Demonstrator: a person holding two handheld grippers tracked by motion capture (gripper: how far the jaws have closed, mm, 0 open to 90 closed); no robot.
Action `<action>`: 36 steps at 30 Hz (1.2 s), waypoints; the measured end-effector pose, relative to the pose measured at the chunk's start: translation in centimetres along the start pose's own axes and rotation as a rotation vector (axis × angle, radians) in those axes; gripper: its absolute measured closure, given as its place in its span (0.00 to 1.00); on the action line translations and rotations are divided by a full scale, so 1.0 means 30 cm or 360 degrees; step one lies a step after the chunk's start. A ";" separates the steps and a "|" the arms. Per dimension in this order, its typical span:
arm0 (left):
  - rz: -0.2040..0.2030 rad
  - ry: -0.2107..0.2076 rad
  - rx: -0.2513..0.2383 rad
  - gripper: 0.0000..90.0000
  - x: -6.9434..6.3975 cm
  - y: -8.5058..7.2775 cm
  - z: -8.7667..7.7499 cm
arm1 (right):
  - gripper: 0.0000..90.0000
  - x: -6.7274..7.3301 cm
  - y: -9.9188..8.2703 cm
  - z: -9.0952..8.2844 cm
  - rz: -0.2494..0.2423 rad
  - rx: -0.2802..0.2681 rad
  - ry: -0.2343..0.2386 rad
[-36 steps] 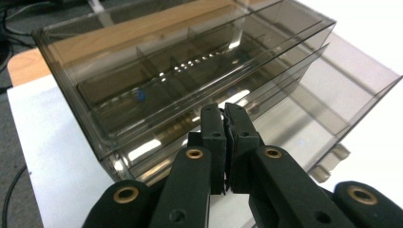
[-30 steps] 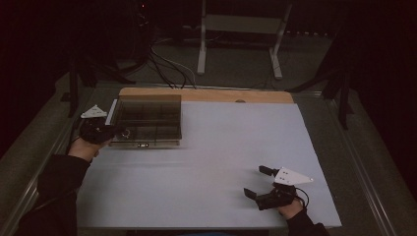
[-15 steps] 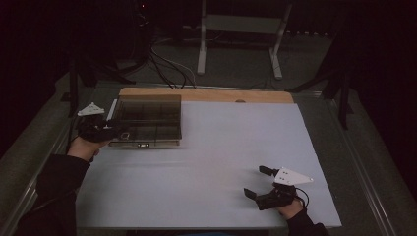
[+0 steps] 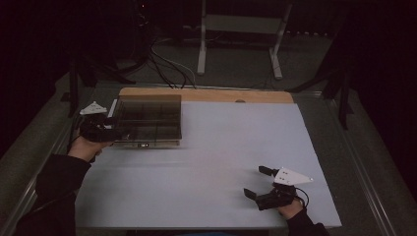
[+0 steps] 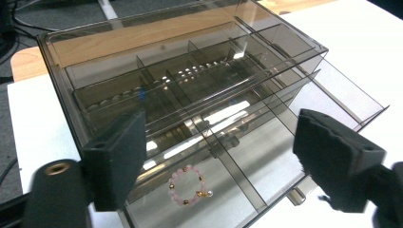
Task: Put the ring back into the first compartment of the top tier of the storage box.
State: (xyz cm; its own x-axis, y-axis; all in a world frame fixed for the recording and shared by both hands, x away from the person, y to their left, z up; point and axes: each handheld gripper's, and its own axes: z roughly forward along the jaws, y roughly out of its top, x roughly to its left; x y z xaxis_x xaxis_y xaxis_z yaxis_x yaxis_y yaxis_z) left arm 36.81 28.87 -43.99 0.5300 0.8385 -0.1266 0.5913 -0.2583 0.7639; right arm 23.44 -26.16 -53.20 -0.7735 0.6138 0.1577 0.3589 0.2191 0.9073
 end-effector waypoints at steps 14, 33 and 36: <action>0.0116 -0.0097 -0.0105 0.02 -0.035 0.006 0.001 | 0.00 -0.003 -0.003 0.000 0.0010 -0.0001 0.0006; 0.0184 -0.0196 -0.0105 0.01 -0.102 0.027 -0.031 | 0.00 0.002 0.004 0.008 0.0001 -0.0002 0.0019; 0.0193 -0.0211 -0.0100 0.01 -0.111 0.023 -0.028 | 0.00 0.003 0.005 0.008 -0.0002 -0.0001 0.0016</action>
State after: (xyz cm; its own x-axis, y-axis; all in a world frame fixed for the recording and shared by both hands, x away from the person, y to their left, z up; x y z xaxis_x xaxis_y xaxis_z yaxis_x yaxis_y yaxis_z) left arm 34.94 26.29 -42.51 0.6728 0.7316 -0.1103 0.4815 -0.3197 0.8160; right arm 23.56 -25.89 -53.15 -0.7793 0.6057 0.1605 0.3576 0.2196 0.9077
